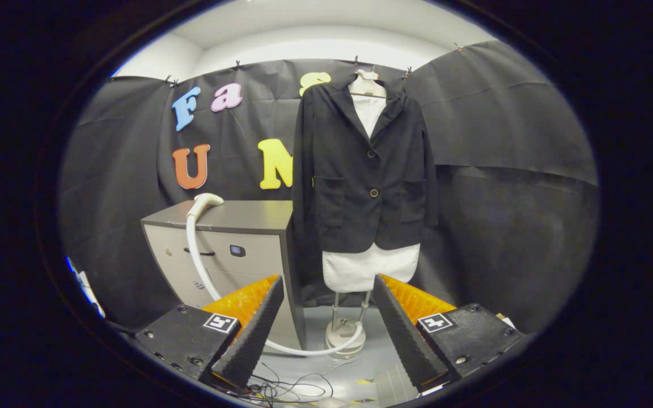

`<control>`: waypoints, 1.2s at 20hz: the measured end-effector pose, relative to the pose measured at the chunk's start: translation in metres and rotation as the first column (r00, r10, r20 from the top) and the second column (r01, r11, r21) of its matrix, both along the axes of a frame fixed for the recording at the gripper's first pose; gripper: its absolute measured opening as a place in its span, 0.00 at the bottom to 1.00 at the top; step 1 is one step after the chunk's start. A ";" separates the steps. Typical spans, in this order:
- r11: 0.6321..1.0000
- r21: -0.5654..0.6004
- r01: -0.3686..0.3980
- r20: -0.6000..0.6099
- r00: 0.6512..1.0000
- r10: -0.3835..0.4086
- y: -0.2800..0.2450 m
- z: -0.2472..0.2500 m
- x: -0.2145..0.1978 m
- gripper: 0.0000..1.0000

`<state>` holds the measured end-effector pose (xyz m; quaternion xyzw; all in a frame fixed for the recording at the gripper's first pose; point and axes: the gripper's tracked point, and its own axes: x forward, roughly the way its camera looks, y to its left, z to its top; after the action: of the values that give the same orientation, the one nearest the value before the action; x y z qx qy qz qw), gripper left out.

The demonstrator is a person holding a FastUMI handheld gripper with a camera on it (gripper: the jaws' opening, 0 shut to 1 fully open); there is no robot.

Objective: Iron the clothes twice with a garment steamer, once on the left side and once on the right side.

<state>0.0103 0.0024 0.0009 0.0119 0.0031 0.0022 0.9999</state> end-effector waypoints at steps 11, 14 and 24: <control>0.999 0.006 -0.046 0.026 0.999 0.046 0.027 0.061 0.037 1.00; 0.997 -0.022 -0.081 0.034 0.996 0.081 0.051 0.090 0.056 1.00; 0.921 -0.136 -0.365 -0.045 0.931 0.362 0.224 0.137 0.156 1.00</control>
<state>0.1664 0.2263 0.1375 -0.0599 0.0149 0.1874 0.9803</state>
